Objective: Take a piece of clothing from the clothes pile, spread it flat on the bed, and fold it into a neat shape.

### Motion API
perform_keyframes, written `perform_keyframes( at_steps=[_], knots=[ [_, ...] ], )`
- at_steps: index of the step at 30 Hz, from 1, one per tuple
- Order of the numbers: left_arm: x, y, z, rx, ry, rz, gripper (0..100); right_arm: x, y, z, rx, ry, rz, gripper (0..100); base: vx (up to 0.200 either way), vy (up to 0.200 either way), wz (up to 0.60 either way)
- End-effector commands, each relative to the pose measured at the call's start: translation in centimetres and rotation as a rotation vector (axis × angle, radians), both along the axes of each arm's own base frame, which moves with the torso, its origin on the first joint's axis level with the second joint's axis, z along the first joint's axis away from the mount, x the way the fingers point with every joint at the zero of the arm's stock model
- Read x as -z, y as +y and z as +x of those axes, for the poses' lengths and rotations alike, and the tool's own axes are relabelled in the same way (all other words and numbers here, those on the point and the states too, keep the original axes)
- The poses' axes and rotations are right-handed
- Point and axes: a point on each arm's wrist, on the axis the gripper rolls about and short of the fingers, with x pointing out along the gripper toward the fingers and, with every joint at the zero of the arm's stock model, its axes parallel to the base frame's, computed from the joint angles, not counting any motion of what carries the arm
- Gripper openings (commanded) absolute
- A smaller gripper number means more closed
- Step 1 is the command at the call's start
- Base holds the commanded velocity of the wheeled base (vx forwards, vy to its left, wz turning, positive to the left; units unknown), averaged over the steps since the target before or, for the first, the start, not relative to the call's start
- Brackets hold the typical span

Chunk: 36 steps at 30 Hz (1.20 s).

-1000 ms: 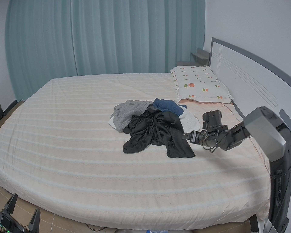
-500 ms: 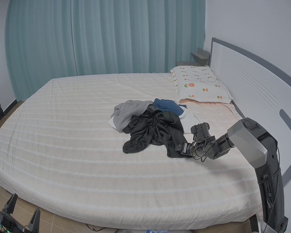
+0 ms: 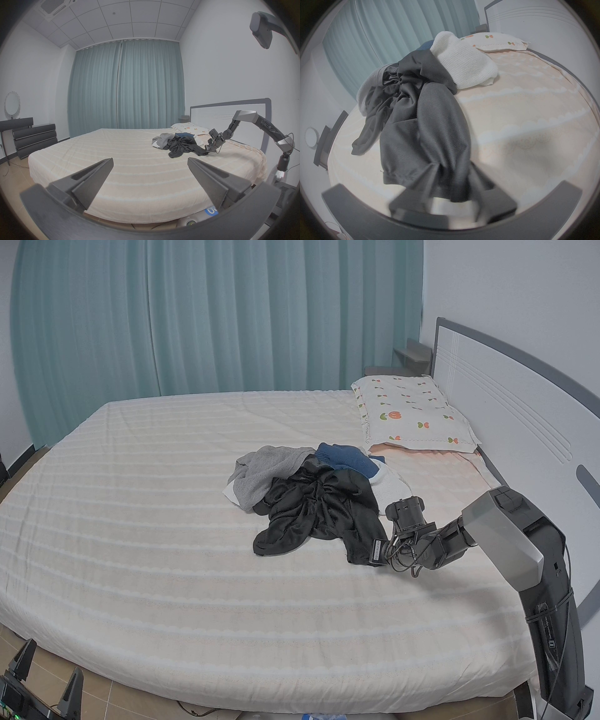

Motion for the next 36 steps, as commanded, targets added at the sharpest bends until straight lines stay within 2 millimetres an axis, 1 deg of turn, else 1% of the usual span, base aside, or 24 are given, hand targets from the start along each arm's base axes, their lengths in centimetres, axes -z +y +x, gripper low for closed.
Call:
perform_keyframes(
  at_steps=[1, 6, 7, 9, 11, 13, 15, 16, 17, 18, 20, 22, 25, 26, 27, 29, 30, 34, 36],
  knots=[
    [0.5, 0.0, 0.0, -0.001, -0.001, 0.0, 100, -0.4, 0.1, 0.0, -0.003, -0.008, 0.002, 0, 0.0, 0.0, 0.0],
    [0.5, 0.0, 0.0, -0.001, 0.001, 0.0, 100, -1.3, 0.2, -0.1, -0.002, -0.029, 0.016, 0, 0.0, 0.0, 0.0],
    [0.5, 0.0, 0.0, 0.0, -0.001, 0.0, 100, -2.5, 0.1, -0.3, 0.0, -0.039, 0.029, 0, 0.0, 0.0, 0.0],
    [0.5, 0.0, 0.0, 0.0, -0.001, 0.0, 100, -3.6, -0.1, -1.0, -0.006, -0.041, 0.04, 0, 0.0, 0.0, 0.0],
    [0.5, 0.0, 0.0, 0.0, -0.001, 0.0, 100, -5.1, -0.5, -2.2, -0.019, -0.035, 0.071, 0, 0.0, 0.0, 0.0],
    [0.5, 0.0, 0.0, 0.0, -0.001, 0.0, 100, -6.7, -1.0, -3.7, -0.043, -0.035, 0.13, 0, 0.0, 0.0, 0.0],
    [0.5, 0.0, 0.0, 0.0, 0.001, 0.0, 100, -9.0, -1.5, -5.6, -0.073, -0.053, 0.217, 0, 0.0, 0.0, 0.0],
    [0.5, 0.0, 0.0, 0.0, -0.001, 0.0, 100, -9.5, -1.6, -6.0, -0.081, -0.057, 0.235, 0, 0.0, 0.0, 0.0],
    [0.5, 0.0, 0.0, 0.0, -0.001, 0.0, 100, -11.0, -2.0, -7.6, -0.108, -0.074, 0.29, 0, 0.0, 0.0, 0.0],
    [0.5, 0.0, 0.0, 0.0, 0.001, 0.0, 100, -11.3, -2.1, -7.9, -0.111, -0.079, 0.298, 0, 0.0, 0.0, 0.0],
    [0.5, 0.0, 0.0, 0.0, -0.001, 0.0, 100, -13.9, -2.2, -10.2, -0.157, -0.138, 0.348, 0, 0.0, 0.0, 0.0],
    [0.5, 0.0, 0.0, 0.0, -0.001, 0.0, 100, -15.3, -2.4, -11.4, -0.17, -0.173, 0.361, 0, 0.0, 0.0, 0.0],
    [0.5, 0.0, 0.0, 0.0, -0.001, 0.0, 100, -17.8, -1.9, -14.2, -0.218, -0.214, 0.386, 0, 0.0, 0.0, 0.0],
    [0.5, 0.0, 0.0, 0.0, 0.001, 0.0, 100, -17.9, -1.9, -14.3, -0.219, -0.214, 0.388, 0, 0.0, 0.0, 0.0],
    [0.5, 0.0, 0.0, 0.0, -0.001, 0.0, 100, -18.5, -1.9, -15.2, -0.226, -0.223, 0.395, 0, 0.0, 0.0, 0.0],
    [0.5, 0.0, 0.0, 0.002, -0.001, 0.002, 100, -19.0, -2.0, -16.0, -0.23, -0.229, 0.406, 0, 0.0, 0.0, 0.0],
    [0.5, 0.0, 0.0, 0.005, -0.001, 0.003, 100, -19.5, -2.2, -17.1, -0.232, -0.225, 0.43, 0, 0.0, 0.0, 0.0],
    [0.5, 0.0, 0.0, 0.005, -0.001, 0.005, 100, -19.2, -2.7, -19.2, -0.25, -0.201, 0.459, 0, 0.0, 0.0, 0.0],
    [0.5, 0.0, 0.0, 0.005, -0.002, 0.006, 100, -19.2, -2.8, -19.4, -0.263, -0.212, 0.469, 0, 0.0, 0.0, 0.0]
  ],
)
